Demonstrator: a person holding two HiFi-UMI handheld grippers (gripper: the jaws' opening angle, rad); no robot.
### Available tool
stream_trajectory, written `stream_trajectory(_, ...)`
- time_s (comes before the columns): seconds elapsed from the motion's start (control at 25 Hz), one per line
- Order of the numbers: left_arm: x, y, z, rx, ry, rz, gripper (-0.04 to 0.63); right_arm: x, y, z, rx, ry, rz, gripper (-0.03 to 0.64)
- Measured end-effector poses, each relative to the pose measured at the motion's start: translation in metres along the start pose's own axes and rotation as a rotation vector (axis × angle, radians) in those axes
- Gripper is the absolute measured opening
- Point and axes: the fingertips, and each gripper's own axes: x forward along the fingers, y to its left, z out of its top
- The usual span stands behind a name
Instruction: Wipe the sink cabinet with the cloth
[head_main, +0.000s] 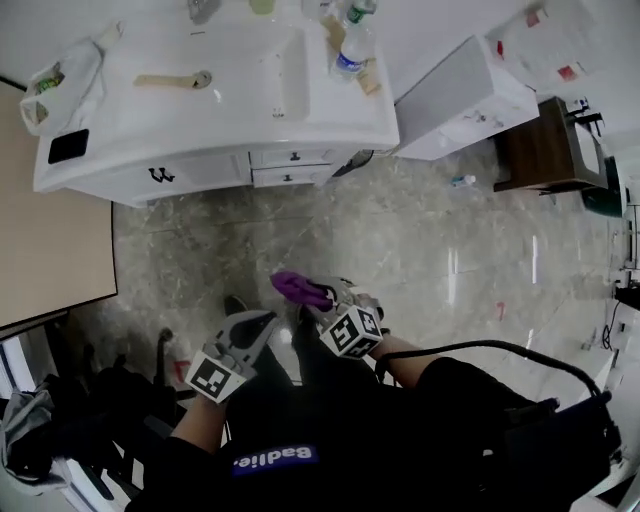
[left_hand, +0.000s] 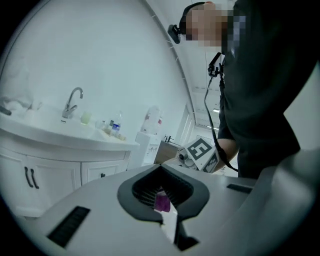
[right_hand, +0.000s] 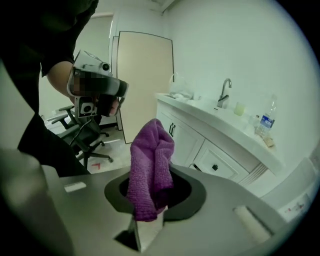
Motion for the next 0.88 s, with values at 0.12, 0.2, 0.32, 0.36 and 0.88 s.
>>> stream_trajectory(0.12, -0.006, -0.036, 0.054, 0.016, -0.038, 0.05, -0.005, -0.048, 0.013, 0.031, 0.033, -0.055, 0.02, 0.07)
stream_trajectory(0.2, -0.007, -0.06, 0.087, 0.009, -0.071, 0.076, -0.005, -0.081, 0.011, 0.049, 0.061, -0.085, 0.023, 0.071)
stream_trajectory(0.32, -0.009, -0.088, 0.124, 0.024, -0.105, 0.08, -0.005, -0.126, -0.005, 0.078, 0.117, -0.158, -0.012, 0.069)
stream_trajectory(0.36, -0.012, -0.094, 0.132, 0.032, -0.113, 0.074, -0.005, -0.14, -0.01, 0.09, 0.14, -0.192, -0.027, 0.07)
stream_trajectory(0.88, -0.107, -0.141, 0.163, 0.068, -0.078, -0.087, -0.005, -0.221, 0.085, 0.189, 0.401, -0.497, -0.124, 0.07)
